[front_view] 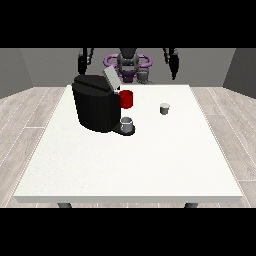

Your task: Insert the coffee pod into the coffee machine and close the lid

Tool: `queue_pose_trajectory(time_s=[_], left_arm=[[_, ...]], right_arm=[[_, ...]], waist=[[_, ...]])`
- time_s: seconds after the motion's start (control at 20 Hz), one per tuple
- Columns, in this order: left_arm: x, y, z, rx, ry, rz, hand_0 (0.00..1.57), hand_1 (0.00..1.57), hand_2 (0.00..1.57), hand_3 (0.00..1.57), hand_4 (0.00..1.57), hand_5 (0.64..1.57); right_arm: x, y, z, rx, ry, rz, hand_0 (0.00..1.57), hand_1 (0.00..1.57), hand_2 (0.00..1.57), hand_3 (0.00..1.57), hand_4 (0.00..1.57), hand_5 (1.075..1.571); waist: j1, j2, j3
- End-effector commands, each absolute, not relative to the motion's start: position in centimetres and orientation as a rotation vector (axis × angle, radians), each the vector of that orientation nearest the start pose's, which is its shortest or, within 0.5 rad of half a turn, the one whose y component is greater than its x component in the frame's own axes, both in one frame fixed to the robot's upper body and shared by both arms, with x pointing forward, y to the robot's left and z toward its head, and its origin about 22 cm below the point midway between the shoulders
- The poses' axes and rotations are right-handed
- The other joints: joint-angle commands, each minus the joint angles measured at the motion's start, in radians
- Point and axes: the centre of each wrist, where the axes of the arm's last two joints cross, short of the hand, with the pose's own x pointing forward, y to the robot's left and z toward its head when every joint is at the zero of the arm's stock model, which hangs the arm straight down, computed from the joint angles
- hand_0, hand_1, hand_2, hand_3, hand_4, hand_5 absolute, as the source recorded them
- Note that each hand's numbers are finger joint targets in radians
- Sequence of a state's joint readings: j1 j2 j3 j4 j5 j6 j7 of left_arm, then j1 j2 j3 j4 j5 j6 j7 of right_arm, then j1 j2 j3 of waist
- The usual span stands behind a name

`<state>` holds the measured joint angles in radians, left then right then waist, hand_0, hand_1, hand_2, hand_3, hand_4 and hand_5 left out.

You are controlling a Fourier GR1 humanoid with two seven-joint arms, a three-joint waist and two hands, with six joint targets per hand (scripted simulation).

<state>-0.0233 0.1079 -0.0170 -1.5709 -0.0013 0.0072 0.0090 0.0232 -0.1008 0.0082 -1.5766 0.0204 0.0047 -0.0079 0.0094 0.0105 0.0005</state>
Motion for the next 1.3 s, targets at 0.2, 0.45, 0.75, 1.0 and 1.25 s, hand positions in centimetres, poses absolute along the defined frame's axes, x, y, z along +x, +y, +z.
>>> queue_pose_trajectory(time_s=[0.2, 0.45, 0.75, 1.0, 1.25], left_arm=[[24.1, 25.0, -1.7, 0.034, -1.714, -0.126, 0.0, 0.0, 0.0, 0.0, 0.21, 1.571], [27.0, 28.9, 3.0, 0.192, -1.684, -0.288, 0.0, 0.0, 0.0, 0.0, 0.0, 1.571], [28.9, 32.0, 0.9, 0.195, -1.583, -0.283, 0.0, 0.0, 0.0, 0.0, 0.0, 1.571], [31.7, 34.1, 2.7, 0.279, -1.505, -0.308, 0.0, 0.0, 0.0, 0.0, 0.0, 1.571], [32.4, 37.6, 2.4, 0.307, -1.519, -0.277, 0.0, 0.0, 0.0, 0.0, 0.0, 1.571]], right_arm=[[23.6, -25.1, -0.5, -0.047, -1.527, 0.083, 0.0, 0.0, 0.0, 0.0, 0.13, 1.571], [24.9, -25.2, 0.9, -0.144, -1.665, -0.119, 0.0, 0.0, 0.0, 0.0, 0.09, 1.571], [24.0, -22.6, 0.9, -0.07, -1.717, -0.055, 0.0, 0.0, 0.0, 0.0, 0.17, 1.571], [25.6, -20.9, 4.4, -0.029, -1.754, -0.06, 0.0, 0.0, 0.0, 0.0, 0.17, 1.571], [26.4, -21.8, 5.7, -0.005, -1.849, -0.013, 0.0, 0.0, 0.0, 0.0, 0.23, 1.571]], waist=[[-0.025, -0.013, -0.0008], [-0.068, -0.003, -0.0003], [-0.127, 0.054, -0.0009], [-0.172, 0.101, -0.0011], [-0.191, 0.2, -0.0016]])
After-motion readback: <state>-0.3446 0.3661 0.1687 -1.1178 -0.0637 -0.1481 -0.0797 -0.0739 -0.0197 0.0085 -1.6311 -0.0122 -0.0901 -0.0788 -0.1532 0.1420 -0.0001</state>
